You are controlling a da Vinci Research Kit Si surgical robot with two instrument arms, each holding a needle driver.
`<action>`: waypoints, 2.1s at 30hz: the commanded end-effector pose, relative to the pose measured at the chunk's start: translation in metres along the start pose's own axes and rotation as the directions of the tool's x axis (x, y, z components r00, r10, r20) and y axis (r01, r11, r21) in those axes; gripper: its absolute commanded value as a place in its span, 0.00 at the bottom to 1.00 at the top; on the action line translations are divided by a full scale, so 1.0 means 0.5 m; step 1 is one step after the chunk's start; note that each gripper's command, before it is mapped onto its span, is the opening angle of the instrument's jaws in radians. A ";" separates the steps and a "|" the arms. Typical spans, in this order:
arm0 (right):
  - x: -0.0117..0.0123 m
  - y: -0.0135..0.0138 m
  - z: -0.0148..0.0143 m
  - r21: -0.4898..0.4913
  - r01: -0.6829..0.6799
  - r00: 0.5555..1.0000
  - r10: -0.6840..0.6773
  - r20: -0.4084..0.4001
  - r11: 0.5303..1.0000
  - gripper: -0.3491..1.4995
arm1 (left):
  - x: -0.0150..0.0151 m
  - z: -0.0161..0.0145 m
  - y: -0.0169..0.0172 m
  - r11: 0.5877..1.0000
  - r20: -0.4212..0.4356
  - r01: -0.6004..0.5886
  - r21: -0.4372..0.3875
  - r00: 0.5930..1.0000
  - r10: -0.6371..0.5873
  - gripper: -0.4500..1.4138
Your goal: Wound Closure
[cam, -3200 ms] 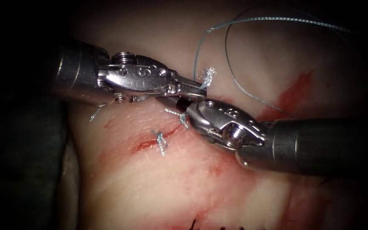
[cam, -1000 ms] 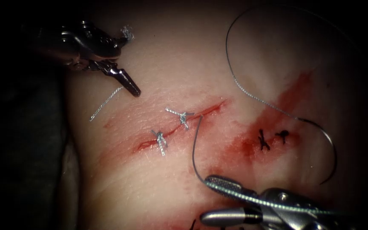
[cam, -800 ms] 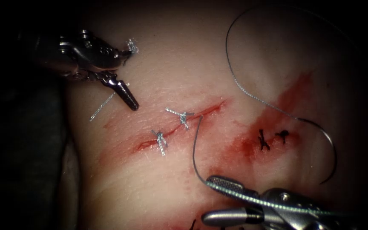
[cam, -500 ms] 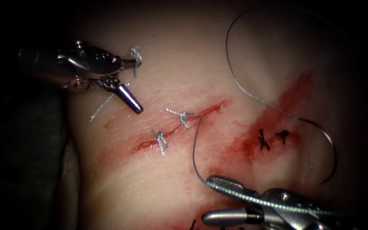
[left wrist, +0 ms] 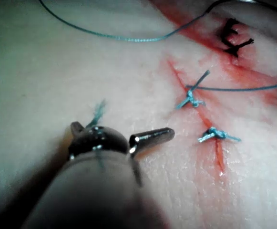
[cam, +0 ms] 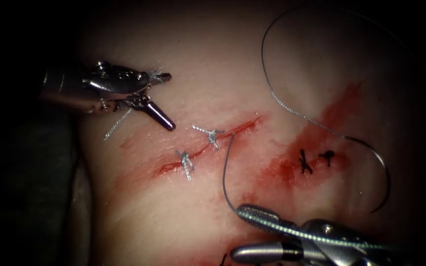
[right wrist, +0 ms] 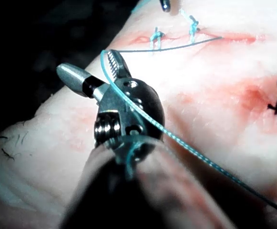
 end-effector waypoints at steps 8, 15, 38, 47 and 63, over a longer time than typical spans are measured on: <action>-0.0006 -0.0002 0.0017 0.003 -0.001 1.000 0.001 0.001 1.000 0.91 | 0.0015 -0.0015 0.0005 0.982 0.318 -0.148 0.120 0.942 0.103 0.96; -0.0007 -0.0006 0.0019 0.005 -0.001 1.000 0.001 0.002 1.000 0.91 | 0.0067 -0.0087 0.0023 0.946 0.440 -0.260 0.193 0.885 0.153 0.99; -0.0009 -0.0010 0.0022 0.006 -0.006 1.000 0.006 0.004 1.000 0.92 | 0.0041 -0.0106 0.0006 0.714 0.836 -0.678 -0.171 0.284 0.470 0.96; 0.0030 -0.0016 0.0047 -0.052 -0.040 0.998 0.037 -0.056 0.998 0.91 | 0.0021 -0.0051 0.0026 0.617 0.847 -0.685 -0.388 -0.001 0.532 0.93; 0.0026 -0.0025 0.0048 -0.049 -0.063 0.997 0.060 -0.055 0.997 0.91 | -0.0027 0.0088 0.0010 0.690 0.862 -0.664 -0.287 0.135 0.489 0.96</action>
